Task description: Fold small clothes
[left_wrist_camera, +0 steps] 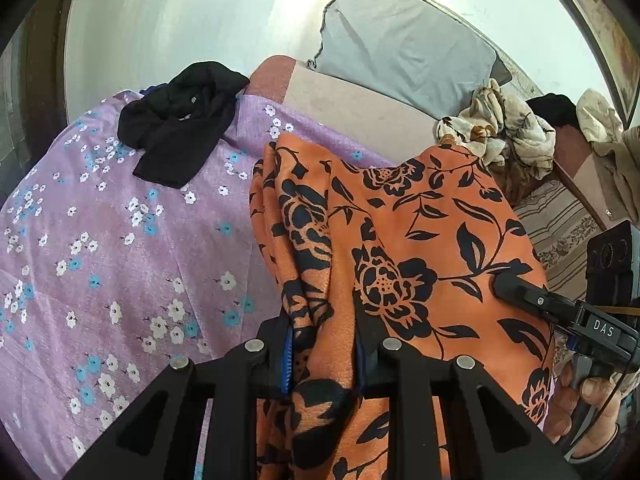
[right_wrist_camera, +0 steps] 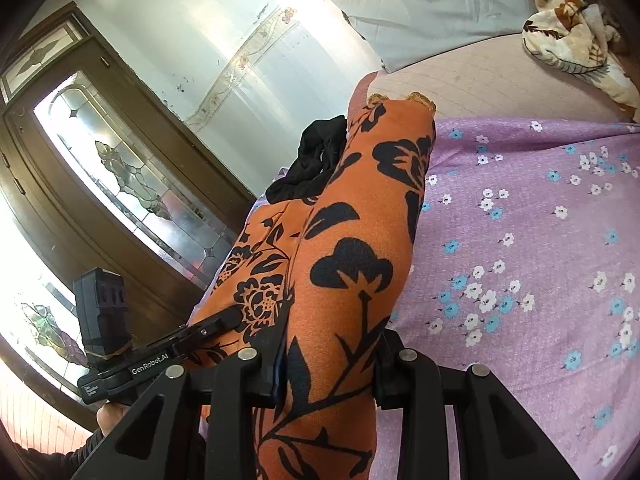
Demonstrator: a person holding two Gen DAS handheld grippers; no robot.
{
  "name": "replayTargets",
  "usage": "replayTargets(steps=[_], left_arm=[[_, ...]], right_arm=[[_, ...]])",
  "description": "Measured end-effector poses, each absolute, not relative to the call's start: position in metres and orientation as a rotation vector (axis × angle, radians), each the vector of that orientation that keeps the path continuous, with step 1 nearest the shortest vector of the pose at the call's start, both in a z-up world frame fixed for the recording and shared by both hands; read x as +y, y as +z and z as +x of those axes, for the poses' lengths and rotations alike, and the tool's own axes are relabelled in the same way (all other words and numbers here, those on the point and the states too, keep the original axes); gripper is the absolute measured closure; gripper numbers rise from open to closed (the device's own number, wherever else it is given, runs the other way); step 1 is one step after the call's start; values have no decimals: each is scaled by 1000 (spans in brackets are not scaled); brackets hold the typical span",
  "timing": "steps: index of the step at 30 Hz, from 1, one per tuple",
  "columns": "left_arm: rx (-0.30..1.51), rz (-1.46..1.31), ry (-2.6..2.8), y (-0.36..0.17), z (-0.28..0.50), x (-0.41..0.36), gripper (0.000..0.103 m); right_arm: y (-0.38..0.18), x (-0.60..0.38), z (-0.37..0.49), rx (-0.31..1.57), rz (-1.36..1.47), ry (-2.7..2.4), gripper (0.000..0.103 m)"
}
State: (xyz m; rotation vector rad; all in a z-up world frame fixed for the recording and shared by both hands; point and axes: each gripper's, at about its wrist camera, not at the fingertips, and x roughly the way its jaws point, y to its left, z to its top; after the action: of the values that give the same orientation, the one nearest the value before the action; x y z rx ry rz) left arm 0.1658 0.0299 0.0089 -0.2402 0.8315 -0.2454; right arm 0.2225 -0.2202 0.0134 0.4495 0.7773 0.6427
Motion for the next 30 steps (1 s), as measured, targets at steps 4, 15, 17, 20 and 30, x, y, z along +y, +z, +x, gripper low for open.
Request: replayTargets(steps=[4,15,17,20,30], left_arm=[[832,-234,-236,9,166,28,79],[836,-223,-219,4,169,24,79],[836,-225,-215,1,170,24,79],[855,-221,-213,-10,174,22,79],[1050,-155,-211,-115,202,-2,70]], right_arm=[[12,-221,223,779,451,646,70],[5,-219,226,787,460,656,70],[2,-219,227,791,460,660,70],[-7,-221,231,809,470,656,70],[-115,-247,252,1020,522,495,67]])
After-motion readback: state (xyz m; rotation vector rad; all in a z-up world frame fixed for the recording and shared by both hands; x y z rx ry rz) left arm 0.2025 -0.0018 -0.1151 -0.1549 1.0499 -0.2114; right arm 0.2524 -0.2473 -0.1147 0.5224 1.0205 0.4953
